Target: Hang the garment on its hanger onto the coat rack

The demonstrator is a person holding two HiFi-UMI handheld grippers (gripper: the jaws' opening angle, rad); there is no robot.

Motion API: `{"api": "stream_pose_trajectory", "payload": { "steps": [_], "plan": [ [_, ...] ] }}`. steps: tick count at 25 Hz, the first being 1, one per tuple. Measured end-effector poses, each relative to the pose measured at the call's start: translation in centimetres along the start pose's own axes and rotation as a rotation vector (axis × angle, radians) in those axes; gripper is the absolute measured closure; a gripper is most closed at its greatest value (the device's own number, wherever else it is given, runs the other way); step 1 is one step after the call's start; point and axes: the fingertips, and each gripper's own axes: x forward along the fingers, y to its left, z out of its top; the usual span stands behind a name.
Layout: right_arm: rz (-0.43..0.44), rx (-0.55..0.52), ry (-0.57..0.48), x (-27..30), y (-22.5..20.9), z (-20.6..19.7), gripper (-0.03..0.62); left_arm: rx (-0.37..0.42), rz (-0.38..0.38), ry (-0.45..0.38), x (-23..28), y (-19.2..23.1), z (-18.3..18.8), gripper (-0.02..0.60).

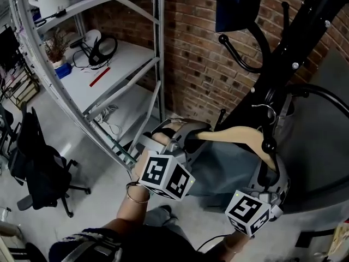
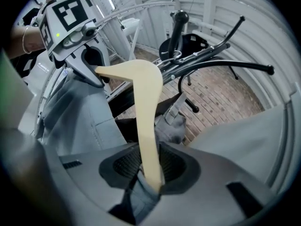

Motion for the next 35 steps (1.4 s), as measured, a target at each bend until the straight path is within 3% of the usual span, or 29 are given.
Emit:
{"api": "stream_pose_trajectory", "payload": {
  "steps": [8, 19, 30, 35],
  "plan": [
    [0.023, 0.014, -0.003, 1.1, 0.9, -0.5, 0.479, -0.025, -0.001, 0.015, 0.6, -0.6, -1.1, 0.523],
    [0.038, 0.101, -0.043, 0.9, 1.4, -0.1, 0.473, -0.065, 0.049, -0.054, -0.3, -0.2, -0.8, 0.502],
    [0.066, 0.129, -0.101, -2.5, 1.6, 1.2, 0.431, -0.079, 0.079, -0.07, -3.2, -0.4, 0.0, 0.474],
    [0.034, 0.148, -0.153, -5.1, 0.2, 2.1, 0.431, -0.071, 0.121, -0.081, -5.3, -0.1, 0.6, 0.474]
  ]
}}
